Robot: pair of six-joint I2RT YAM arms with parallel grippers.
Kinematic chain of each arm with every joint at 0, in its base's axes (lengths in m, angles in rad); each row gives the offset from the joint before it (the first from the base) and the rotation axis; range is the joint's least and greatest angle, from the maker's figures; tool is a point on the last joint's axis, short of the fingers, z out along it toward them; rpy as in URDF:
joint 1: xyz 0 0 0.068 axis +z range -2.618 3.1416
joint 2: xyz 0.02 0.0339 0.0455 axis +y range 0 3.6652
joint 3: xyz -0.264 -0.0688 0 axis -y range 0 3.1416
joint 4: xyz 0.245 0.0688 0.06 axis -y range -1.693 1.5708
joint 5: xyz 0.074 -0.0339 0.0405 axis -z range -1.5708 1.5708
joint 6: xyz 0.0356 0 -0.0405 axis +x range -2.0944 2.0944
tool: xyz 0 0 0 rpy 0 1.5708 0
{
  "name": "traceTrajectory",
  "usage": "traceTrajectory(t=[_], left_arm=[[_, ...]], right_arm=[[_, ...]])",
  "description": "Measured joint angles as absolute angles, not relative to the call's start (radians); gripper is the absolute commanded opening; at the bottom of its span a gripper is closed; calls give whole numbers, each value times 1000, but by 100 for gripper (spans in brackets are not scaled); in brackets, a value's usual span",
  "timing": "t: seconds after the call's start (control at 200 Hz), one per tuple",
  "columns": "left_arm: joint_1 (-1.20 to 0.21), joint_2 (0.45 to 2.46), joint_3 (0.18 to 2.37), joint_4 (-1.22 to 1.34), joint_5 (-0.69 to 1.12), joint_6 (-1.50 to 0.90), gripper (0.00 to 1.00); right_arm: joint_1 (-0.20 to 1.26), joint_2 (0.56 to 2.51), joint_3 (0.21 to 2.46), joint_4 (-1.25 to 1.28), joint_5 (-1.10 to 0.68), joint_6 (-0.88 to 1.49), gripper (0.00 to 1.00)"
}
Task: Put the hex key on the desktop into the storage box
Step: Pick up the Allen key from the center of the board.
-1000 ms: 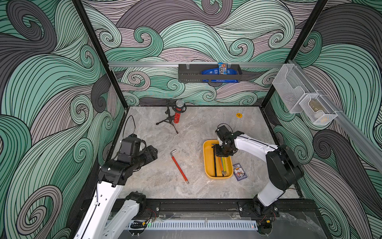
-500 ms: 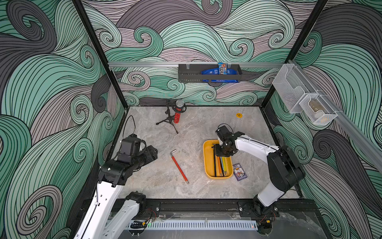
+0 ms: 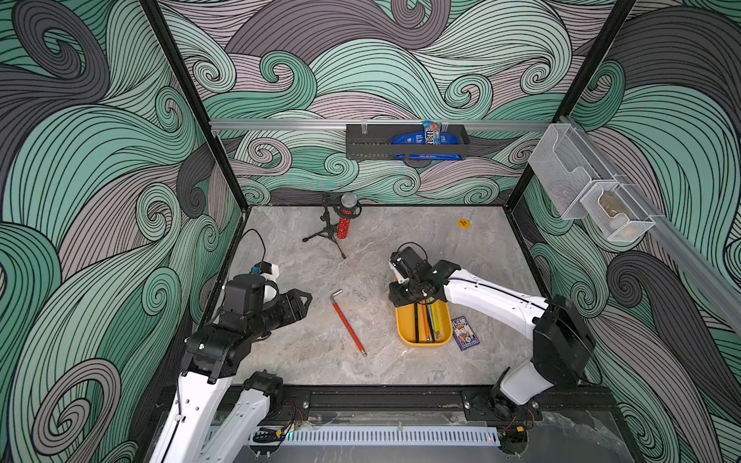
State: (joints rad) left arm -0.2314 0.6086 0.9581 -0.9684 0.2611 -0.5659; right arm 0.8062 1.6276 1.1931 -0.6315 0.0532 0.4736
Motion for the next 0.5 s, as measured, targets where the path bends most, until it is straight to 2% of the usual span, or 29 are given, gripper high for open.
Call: traceTrajectory(t=[0.5], left_arm=[[-231,474,1006,-981,479,-488,60]], right_arm=[[1020,1921,1379,-618,12,471,54]])
